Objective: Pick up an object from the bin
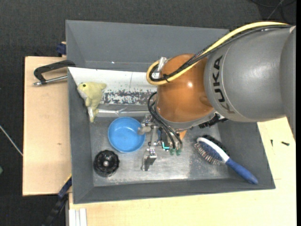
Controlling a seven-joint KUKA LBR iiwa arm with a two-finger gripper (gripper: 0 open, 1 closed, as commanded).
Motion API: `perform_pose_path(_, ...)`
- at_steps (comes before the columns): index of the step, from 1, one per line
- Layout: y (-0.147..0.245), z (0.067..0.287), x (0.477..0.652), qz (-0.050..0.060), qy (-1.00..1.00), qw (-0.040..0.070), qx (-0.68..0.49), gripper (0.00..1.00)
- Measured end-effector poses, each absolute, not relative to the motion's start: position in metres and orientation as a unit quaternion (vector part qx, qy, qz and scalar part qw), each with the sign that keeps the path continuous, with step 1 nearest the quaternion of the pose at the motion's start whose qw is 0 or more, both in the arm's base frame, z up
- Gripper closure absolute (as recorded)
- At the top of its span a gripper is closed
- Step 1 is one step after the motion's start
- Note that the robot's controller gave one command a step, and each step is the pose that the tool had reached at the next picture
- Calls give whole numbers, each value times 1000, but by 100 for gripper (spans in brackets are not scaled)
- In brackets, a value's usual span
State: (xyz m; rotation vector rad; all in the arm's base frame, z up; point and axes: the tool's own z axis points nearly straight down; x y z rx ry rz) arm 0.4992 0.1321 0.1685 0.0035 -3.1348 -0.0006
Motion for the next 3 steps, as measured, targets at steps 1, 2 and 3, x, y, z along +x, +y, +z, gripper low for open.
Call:
perform_pose_path(1,164,75,514,-1,-989,-2,147,0)
perform_pose_path(2,163,79,518,-2,-989,-7,146,100)
perform_pose_path(3,172,215,527,-2,-989,-7,151,100)
